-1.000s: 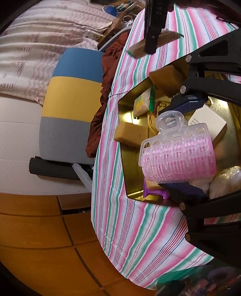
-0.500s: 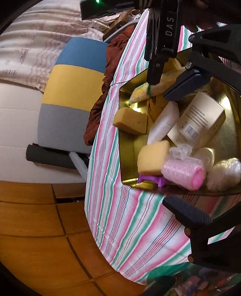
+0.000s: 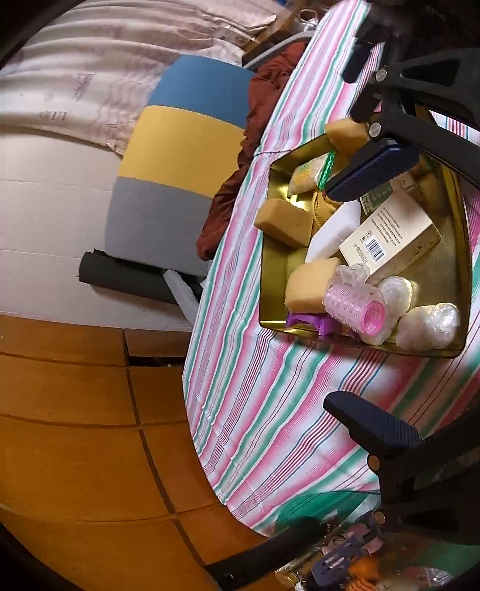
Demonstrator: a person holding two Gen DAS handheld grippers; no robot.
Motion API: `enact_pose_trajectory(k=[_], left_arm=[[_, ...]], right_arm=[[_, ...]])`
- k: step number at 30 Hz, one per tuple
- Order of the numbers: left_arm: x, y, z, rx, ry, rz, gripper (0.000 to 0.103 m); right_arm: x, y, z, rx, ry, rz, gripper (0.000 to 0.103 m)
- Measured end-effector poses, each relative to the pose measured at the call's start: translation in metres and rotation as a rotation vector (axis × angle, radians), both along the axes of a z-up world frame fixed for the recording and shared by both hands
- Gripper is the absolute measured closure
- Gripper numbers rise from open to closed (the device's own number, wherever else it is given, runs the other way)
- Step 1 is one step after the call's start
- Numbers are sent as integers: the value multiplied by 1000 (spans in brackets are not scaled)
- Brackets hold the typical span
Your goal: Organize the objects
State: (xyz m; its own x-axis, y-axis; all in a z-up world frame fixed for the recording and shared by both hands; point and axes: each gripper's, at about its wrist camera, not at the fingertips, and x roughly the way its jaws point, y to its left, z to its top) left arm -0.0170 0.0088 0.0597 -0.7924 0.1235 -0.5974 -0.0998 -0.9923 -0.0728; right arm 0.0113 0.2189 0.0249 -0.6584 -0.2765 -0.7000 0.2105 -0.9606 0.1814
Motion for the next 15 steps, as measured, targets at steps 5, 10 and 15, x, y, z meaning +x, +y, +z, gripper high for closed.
enact_pose_trajectory(k=[5, 10, 15], left_arm=[[6, -3, 1, 24, -11, 18, 0], [16, -2, -1, 2, 15, 10, 0], [25, -4, -4, -1, 29, 11, 0]], right_arm=[[16, -8, -7, 46, 13, 17, 18], [28, -14, -12, 70, 26, 33, 18], [34, -20, -14, 88, 41, 23, 18]])
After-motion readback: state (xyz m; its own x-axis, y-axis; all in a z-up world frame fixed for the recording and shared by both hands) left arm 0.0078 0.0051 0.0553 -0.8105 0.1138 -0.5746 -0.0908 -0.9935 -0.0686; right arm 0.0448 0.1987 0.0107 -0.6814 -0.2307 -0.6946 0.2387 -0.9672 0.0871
